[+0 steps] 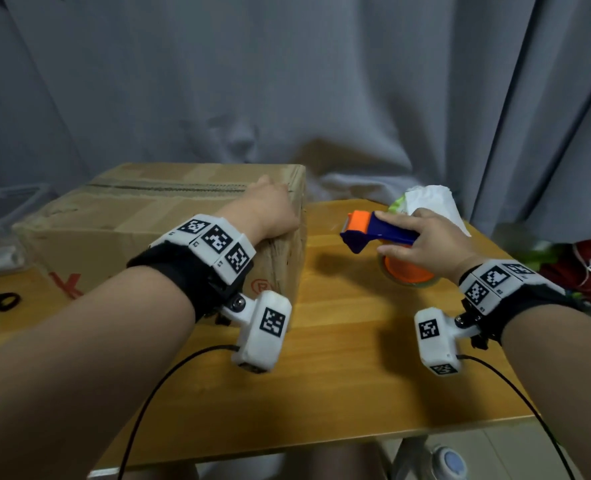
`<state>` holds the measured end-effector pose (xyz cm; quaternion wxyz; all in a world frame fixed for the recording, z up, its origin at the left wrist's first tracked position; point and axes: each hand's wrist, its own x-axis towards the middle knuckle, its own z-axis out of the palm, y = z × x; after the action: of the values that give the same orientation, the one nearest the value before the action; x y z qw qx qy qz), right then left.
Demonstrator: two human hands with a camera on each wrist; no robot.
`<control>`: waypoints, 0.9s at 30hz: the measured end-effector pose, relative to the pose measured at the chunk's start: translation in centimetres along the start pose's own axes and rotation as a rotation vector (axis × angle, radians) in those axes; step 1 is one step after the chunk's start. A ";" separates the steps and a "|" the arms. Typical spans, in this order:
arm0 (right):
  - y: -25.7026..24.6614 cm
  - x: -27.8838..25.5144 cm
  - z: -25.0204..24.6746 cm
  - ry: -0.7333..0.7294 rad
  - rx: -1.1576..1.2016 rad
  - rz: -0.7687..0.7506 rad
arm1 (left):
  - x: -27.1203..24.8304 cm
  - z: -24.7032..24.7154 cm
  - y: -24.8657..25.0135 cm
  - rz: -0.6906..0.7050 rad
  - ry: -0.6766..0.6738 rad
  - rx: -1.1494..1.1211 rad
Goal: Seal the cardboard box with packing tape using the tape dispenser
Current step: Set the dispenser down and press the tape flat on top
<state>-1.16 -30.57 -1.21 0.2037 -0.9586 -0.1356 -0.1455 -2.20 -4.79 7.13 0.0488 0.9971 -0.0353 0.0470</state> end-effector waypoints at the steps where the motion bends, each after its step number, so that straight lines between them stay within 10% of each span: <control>1: 0.0 -0.2 0.2 0.007 0.005 0.007 | -0.3 0.1 0.2 0.007 -0.007 0.025; 16: -5.9 -6.8 2.0 -0.049 -0.071 0.055 | -3.9 -1.5 -4.7 0.234 -0.044 0.164; 27: -10.3 -6.4 0.8 -0.149 -0.189 0.057 | -6.4 4.3 -4.8 0.388 0.517 0.559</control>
<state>-10.14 -22.45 -0.47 0.1059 -0.9851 -0.1089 -0.0800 -7.81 -0.01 1.81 -0.2258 0.9023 -0.1949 0.3113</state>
